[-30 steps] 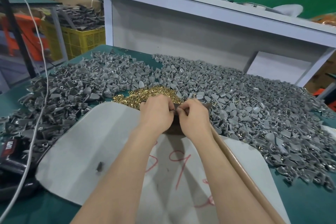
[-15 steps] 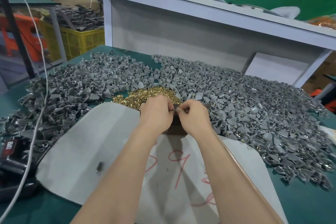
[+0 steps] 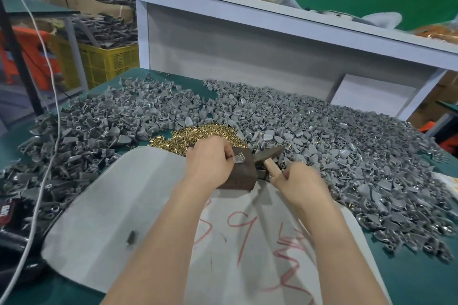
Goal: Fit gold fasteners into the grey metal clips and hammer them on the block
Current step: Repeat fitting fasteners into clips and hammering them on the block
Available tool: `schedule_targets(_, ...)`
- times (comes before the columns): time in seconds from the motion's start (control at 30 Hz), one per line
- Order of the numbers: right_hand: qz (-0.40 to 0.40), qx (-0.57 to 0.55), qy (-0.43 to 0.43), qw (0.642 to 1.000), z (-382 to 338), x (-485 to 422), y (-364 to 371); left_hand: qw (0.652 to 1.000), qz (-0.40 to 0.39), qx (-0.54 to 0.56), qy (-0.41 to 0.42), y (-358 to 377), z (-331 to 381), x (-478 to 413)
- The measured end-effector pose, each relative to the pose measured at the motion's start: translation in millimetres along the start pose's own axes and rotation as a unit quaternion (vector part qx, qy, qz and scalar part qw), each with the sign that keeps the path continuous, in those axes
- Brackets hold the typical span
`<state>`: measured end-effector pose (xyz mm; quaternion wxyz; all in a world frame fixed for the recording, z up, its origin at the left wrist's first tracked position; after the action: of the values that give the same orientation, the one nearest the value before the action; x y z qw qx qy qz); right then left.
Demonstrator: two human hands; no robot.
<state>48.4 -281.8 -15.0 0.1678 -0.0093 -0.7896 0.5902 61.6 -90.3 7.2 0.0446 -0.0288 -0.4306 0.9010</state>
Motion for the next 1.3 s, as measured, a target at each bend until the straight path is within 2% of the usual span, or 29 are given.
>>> schedule_targets(0.1, 0.011, -0.023, -0.031, 0.999, -4.9, -0.3, -2.7, 1.000, -0.004, -0.001, -0.003, 0.1, -0.1, 0.2)
schedule_targets(0.27, 0.077, -0.155, -0.086, 0.981, -4.8, 8.3, -24.5, 1.000, -0.003, 0.000, -0.008, 0.6, -1.4, -0.3)
schedule_targets(0.37, 0.127, -0.153, -0.153, 0.968, -16.4, 22.8, -37.9, 1.000, -0.006, -0.001, -0.012, 0.6, -1.4, -0.1)
schedule_targets(0.5, 0.243, -0.202, -0.229, 0.921, -24.7, 49.6, -56.8, 1.000, -0.010, 0.010, -0.011, 1.5, -3.0, -0.6)
schedule_targets(0.53, 0.254, -0.191, -0.235, 0.919, -25.9, 53.7, -58.3, 1.000, -0.012, 0.016, -0.009, 1.7, -3.1, -0.9)
schedule_targets(0.67, 0.153, -0.080, -0.235, 0.957, -34.0, 49.0, -30.0, 1.000, -0.004, 0.023, -0.015, -0.6, -4.5, -0.5)
schedule_targets(0.77, 0.243, -0.126, -0.253, 0.928, -34.7, 58.9, -42.9, 0.999, -0.006, 0.032, -0.007, 1.5, -4.6, -1.3)
schedule_targets(0.83, 0.264, -0.154, -0.271, 0.913, -37.3, 61.5, -50.0, 0.999, -0.006, 0.032, -0.002, 2.4, -4.4, -2.6)
schedule_targets(0.93, 0.157, -0.069, -0.264, 0.949, -46.9, 52.9, -27.5, 0.999, 0.006, 0.034, -0.006, 1.0, -5.6, -2.9)
schedule_targets(0.97, 0.154, -0.063, -0.254, 0.953, -47.0, 52.7, -25.8, 0.999, 0.010, 0.036, -0.005, 0.7, -5.6, -2.6)
schedule_targets(1.0, 0.182, -0.068, -0.248, 0.949, -47.0, 54.9, -29.4, 0.999, 0.010, 0.034, -0.004, 0.6, -5.7, -2.4)
schedule_targets(1.07, 0.271, -0.140, -0.265, 0.915, -43.9, 65.7, -44.2, 1.000, 0.004, 0.029, 0.000, 1.8, -5.4, -3.4)
schedule_targets(1.13, 0.299, -0.199, -0.280, 0.890, -38.7, 68.3, -53.2, 0.999, 0.000, 0.035, -0.005, 3.0, -6.1, -4.7)
schedule_targets(1.23, 0.169, -0.087, -0.261, 0.947, -44.7, 55.5, -28.9, 0.999, 0.008, 0.031, -0.010, 1.6, -7.0, -4.0)
schedule_targets(1.27, 0.157, -0.057, -0.244, 0.955, -44.1, 53.3, -24.5, 0.999, 0.012, 0.029, -0.008, 0.8, -7.0, -3.4)
schedule_targets(1.3, 0.177, -0.050, -0.234, 0.955, -44.1, 53.4, -26.8, 1.000, 0.014, 0.028, -0.005, 0.2, -7.0, -3.3)
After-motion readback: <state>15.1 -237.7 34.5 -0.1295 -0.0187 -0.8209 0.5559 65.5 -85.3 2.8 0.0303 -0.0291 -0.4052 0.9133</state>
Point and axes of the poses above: each hand's wrist, its own x-axis away from the middle knuckle, its own y-axis out of the palm, z = x × y, the point moved 7 cm from there along -x, towards the middle knuckle, and after that the axes turned 10 degrees about -z, right-handed, at the moved point
